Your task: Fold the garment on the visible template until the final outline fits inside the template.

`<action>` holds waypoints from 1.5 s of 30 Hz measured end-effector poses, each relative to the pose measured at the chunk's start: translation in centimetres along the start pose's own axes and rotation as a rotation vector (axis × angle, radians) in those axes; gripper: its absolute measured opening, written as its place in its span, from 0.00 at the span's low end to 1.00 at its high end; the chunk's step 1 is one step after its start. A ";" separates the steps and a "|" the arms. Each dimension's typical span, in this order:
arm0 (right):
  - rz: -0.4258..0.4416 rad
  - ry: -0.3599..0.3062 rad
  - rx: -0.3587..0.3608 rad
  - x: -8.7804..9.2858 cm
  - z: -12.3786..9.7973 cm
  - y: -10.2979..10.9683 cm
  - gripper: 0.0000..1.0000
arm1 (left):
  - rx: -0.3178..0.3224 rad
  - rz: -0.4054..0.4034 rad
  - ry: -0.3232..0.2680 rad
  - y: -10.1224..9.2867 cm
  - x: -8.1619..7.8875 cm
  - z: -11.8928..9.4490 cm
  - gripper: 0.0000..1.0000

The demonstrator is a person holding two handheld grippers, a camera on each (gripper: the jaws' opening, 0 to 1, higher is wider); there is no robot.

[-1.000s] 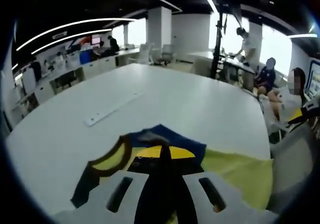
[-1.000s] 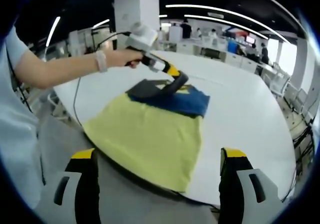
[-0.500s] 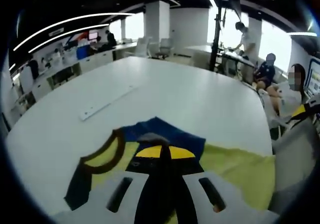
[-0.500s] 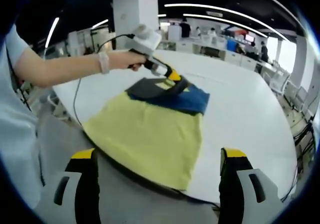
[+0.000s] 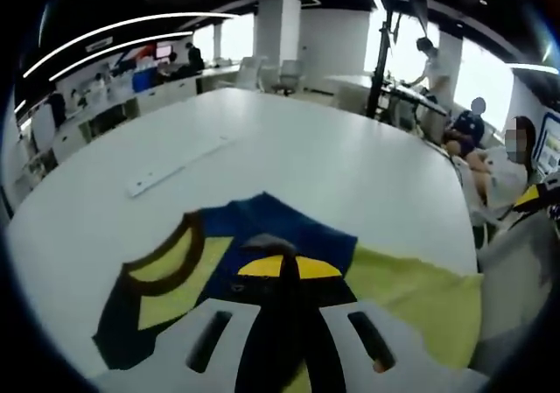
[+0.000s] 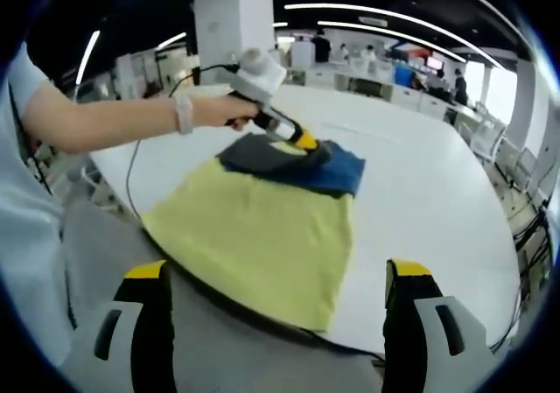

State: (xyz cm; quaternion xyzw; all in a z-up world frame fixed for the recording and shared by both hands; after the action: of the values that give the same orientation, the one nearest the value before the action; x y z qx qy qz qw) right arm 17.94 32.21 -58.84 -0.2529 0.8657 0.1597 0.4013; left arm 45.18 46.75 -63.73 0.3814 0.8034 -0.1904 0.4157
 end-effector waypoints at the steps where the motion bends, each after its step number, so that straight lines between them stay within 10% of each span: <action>1: 0.001 0.000 -0.001 0.0 0.0 0.0 1.00 | 0.004 -0.004 0.002 0.0 0.0 0.0 0.00; 45: 0.021 -0.001 -0.012 0.3 0.2 -0.4 1.00 | 0.098 -0.035 0.052 -2.2 0.7 1.7 0.04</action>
State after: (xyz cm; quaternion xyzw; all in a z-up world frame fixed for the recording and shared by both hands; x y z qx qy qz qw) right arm 18.14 31.93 -59.21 -0.2460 0.8673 0.1692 0.3984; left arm 44.12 44.61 -65.33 0.3920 0.8101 -0.2270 0.3721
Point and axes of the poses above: the point that each gripper's makers call its tool centre point, and the gripper's own axes: z roughly forward along the fingers, y roughly to its left, x roughly out of its underside, the point moved 9 cm from there along -z, roughly backward along the fingers, and after that the axes turned 7 degrees about -x, right-handed, at the moved point
